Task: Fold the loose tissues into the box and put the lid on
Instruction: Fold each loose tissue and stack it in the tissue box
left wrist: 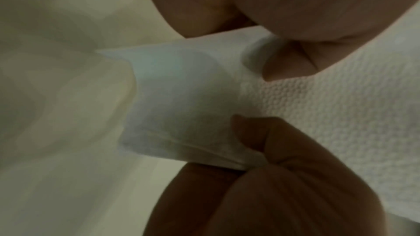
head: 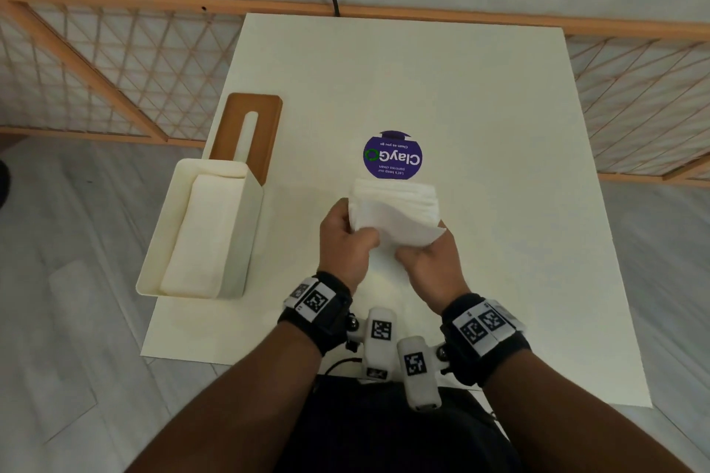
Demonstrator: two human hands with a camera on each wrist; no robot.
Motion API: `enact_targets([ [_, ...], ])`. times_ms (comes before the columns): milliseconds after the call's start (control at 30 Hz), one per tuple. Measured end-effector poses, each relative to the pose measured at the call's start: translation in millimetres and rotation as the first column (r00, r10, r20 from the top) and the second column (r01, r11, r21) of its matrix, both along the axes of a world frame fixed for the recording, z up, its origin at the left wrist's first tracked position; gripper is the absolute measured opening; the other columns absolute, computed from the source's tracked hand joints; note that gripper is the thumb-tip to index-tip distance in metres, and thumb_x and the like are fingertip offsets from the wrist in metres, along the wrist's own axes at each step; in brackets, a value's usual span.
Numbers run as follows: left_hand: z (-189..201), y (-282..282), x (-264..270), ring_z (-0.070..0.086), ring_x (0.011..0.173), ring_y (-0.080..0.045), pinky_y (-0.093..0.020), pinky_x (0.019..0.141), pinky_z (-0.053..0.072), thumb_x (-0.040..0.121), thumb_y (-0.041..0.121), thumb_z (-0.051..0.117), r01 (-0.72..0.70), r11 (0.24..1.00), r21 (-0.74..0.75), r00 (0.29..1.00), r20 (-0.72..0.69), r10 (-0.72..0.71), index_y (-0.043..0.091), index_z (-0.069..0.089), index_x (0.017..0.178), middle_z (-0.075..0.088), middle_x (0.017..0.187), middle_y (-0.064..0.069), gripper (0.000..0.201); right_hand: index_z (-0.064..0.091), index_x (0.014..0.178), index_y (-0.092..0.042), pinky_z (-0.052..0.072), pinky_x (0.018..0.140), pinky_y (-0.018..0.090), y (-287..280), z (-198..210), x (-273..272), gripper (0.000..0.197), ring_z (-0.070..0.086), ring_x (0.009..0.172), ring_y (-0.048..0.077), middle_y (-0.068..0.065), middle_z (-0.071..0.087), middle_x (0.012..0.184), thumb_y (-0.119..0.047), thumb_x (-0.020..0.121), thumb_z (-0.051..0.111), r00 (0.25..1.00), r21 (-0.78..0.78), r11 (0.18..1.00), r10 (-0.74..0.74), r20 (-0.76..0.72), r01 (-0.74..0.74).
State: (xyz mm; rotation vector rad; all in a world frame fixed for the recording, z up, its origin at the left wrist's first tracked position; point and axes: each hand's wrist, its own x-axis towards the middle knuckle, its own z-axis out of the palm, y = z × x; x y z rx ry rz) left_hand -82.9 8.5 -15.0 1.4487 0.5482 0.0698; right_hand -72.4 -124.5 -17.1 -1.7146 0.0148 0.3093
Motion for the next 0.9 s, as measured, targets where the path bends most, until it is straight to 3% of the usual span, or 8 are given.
enact_targets([
  [100,4.1,2.6,-1.4,0.058,0.079,-0.024,-0.041,0.068,0.046,0.054,-0.001,0.051,0.047,0.999,0.005,0.998,0.041,-0.048,-0.003,0.064,0.096,0.066,0.088,-0.024,0.044,0.069,0.107,-0.026,0.055,0.072,0.035,-3.5,1.9,-0.8,0.045,0.068,0.092,0.015,-0.007,0.073,0.099,-0.004,0.071,0.052,0.998,0.031,0.998,-0.05,0.024,0.049],
  [167,2.4,7.9,-2.7,0.063,0.085,-0.024,-0.04,0.073,0.051,0.056,-0.006,0.05,0.078,0.997,0.009,0.995,0.065,-0.079,-0.004,0.066,0.103,0.07,0.096,-0.022,0.049,0.069,0.109,-0.026,0.055,0.076,0.029,-6.6,7.5,0.9,0.046,0.068,0.097,0.013,-0.009,0.074,0.103,-0.003,0.072,0.052,0.997,0.055,0.997,-0.052,0.049,0.049],
  [300,0.5,11.9,-7.4,0.065,0.084,-0.035,-0.043,0.067,0.05,0.06,-0.012,0.048,0.148,0.984,0.097,0.984,0.086,-0.157,0.008,0.07,0.098,0.072,0.092,-0.014,0.049,0.067,0.114,-0.021,0.054,0.081,0.025,-9.3,10.7,1.4,0.044,0.068,0.102,0.013,-0.008,0.074,0.108,-0.005,0.074,0.058,0.998,0.118,0.993,-0.022,0.064,0.014],
  [400,3.3,7.5,-7.7,0.063,0.073,-0.016,-0.033,0.06,0.047,0.061,-0.014,0.045,0.161,0.977,0.143,0.977,0.114,-0.178,0.019,0.07,0.092,0.071,0.082,0.006,0.051,0.067,0.111,-0.027,0.054,0.08,0.026,-7.7,8.4,0.2,0.045,0.067,0.1,0.012,-0.012,0.073,0.106,-0.006,0.073,0.055,0.997,0.105,0.994,-0.014,0.074,0.006],
  [567,8.7,2.3,-4.8,0.06,0.068,-0.009,-0.025,0.056,0.045,0.06,-0.004,0.047,0.142,0.98,0.14,0.98,0.121,-0.16,0.021,0.069,0.093,0.069,0.076,0.01,0.047,0.065,0.115,-0.031,0.053,0.088,0.03,-6.9,9.3,-0.4,0.053,0.064,0.106,0.008,-0.019,0.07,0.111,-0.005,0.072,0.047,0.993,0.075,0.997,0.014,0.12,-0.023],
  [633,9.7,0.0,-4.8,0.065,0.074,-0.008,-0.023,0.061,0.049,0.062,-0.002,0.047,0.146,0.974,0.173,0.978,0.123,-0.169,0.018,0.069,0.098,0.071,0.081,0.01,0.047,0.065,0.114,-0.032,0.054,0.086,0.035,-7.8,7.6,0.2,0.055,0.064,0.104,0.011,-0.016,0.07,0.109,-0.005,0.069,0.049,0.991,0.047,0.998,0.043,0.125,-0.049],
  [800,9.4,-0.4,-2.1,0.061,0.073,0.002,-0.017,0.064,0.046,0.062,0.002,0.048,0.132,0.954,0.269,0.976,0.133,-0.173,0.023,0.064,0.091,0.066,0.082,0.011,0.04,0.064,0.107,-0.029,0.046,0.071,0.017,-8.4,3.9,0.8,0.051,0.061,0.087,0.0,-0.024,0.068,0.096,-0.005,0.066,0.048,0.986,-0.044,0.997,0.076,0.15,-0.07],
  [900,10.9,1.7,-0.1,0.059,0.074,0.008,-0.009,0.066,0.045,0.066,-0.007,0.052,0.129,0.927,0.353,0.965,0.171,-0.199,0.024,0.055,0.084,0.06,0.081,0.012,0.036,0.066,0.107,-0.022,0.045,0.069,0.018,-8.5,-0.9,2.9,0.047,0.061,0.084,0.001,-0.02,0.066,0.093,0.0,0.068,0.05,0.978,-0.083,0.995,0.072,0.194,-0.057],
])
